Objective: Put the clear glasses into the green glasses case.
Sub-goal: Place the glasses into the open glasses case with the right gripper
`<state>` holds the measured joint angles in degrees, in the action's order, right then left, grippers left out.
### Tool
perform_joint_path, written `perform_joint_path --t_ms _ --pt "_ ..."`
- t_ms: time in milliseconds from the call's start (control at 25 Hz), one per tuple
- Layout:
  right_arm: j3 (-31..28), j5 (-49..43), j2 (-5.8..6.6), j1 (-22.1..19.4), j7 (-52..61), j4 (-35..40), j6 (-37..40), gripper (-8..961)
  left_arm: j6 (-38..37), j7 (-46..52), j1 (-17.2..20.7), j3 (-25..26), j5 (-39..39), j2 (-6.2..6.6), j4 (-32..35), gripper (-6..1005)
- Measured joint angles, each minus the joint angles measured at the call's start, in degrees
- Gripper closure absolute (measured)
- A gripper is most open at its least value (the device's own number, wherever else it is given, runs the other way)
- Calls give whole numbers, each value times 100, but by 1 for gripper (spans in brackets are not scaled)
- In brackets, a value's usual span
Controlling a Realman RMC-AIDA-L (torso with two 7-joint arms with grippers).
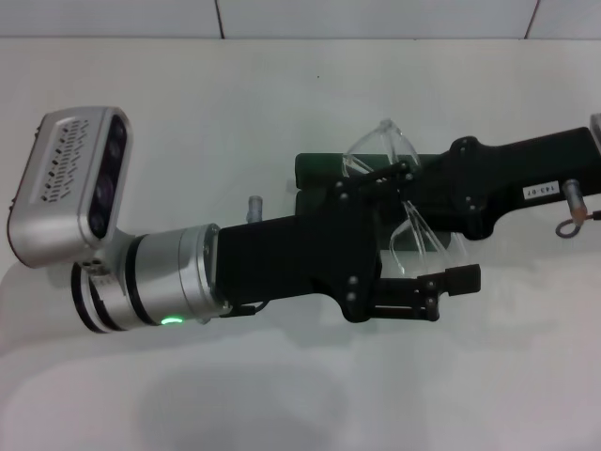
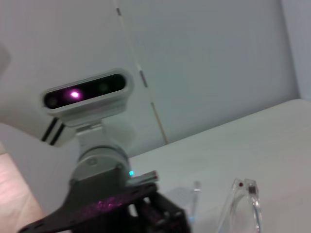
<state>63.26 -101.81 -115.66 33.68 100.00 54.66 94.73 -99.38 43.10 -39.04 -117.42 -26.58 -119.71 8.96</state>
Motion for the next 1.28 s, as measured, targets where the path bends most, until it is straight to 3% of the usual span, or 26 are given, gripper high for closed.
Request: perform_joint_path --t_ms 960,1280 --pt "-72 209 25 2 -107 -48 469 828 195 38 -63 44 25 -3 45 129" --pt "-350 219 34 -10 -154 -62 457 828 197 33 17 45 8 25 178 129"
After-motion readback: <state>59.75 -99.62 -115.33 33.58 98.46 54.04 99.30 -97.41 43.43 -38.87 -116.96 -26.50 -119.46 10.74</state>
